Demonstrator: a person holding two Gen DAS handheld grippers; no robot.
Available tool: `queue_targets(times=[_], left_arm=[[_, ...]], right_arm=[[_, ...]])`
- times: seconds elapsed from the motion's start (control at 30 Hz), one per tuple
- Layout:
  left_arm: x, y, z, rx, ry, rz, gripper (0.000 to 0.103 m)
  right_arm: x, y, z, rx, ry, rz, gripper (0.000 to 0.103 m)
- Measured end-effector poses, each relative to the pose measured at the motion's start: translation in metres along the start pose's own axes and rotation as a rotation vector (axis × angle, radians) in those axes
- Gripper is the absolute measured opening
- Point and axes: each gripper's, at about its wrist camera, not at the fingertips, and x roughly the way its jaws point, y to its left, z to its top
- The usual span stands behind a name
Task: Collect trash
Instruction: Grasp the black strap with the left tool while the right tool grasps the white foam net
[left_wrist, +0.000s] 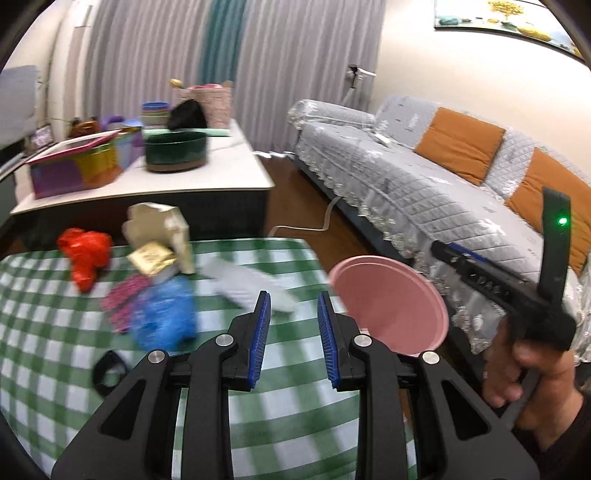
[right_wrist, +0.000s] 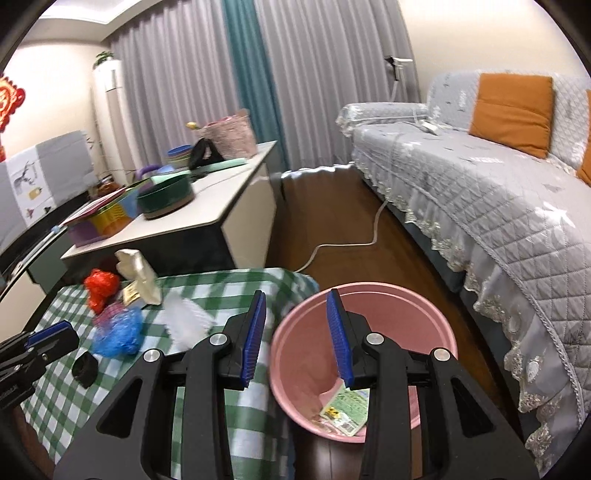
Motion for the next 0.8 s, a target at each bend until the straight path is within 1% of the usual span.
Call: queue_targets(times=[0.07, 0.17, 0.27, 0.4, 0.5, 0.53, 0.57, 0.6, 0.67, 0.8], left_arm=[[-0.004, 0.014, -0.005, -0.007, -0.009, 0.034, 0.026], [-0.006, 0.029, -0.014, -0.032, -0.014, 0.063, 0.026], [-0.006, 0.043, -0.027, -0.040, -0.006, 0.106, 0.026], [-0.005, 0.065, -0.038, -0.075, 0.012, 0.158, 0.026], [-0.005, 0.084, -0.040, -0.113, 0.012, 0.219, 0.034], [-0.003, 0.093, -0.042, -0.137, 0.018, 0.250, 0.041], [-0.002, 0.098, -0.044, -0.152, 0.024, 0.269, 0.044], [0.000, 0.104, -0.046, -0.169, 0.033, 0.289, 0.046], [0.004, 0.113, -0.050, -0.201, 0.055, 0.320, 0.057], [0.013, 0.125, -0.055, -0.223, 0.084, 0.373, 0.061]], right_arm=[[0.002, 0.012, -0.003, -0.019, 0.007, 0.016, 0.035], [0.007, 0.027, -0.006, -0.044, 0.022, 0.042, 0.035], [0.014, 0.042, -0.009, -0.066, 0.036, 0.067, 0.035], [0.028, 0.062, -0.013, -0.092, 0.064, 0.092, 0.035], [0.039, 0.075, -0.015, -0.104, 0.083, 0.109, 0.035], [0.044, 0.080, -0.016, -0.109, 0.089, 0.115, 0.035], [0.047, 0.083, -0.016, -0.113, 0.093, 0.119, 0.035], [0.053, 0.087, -0.017, -0.120, 0.100, 0.125, 0.035], [0.061, 0.093, -0.020, -0.129, 0.114, 0.133, 0.035], [0.081, 0.100, -0.025, -0.129, 0.156, 0.150, 0.035]])
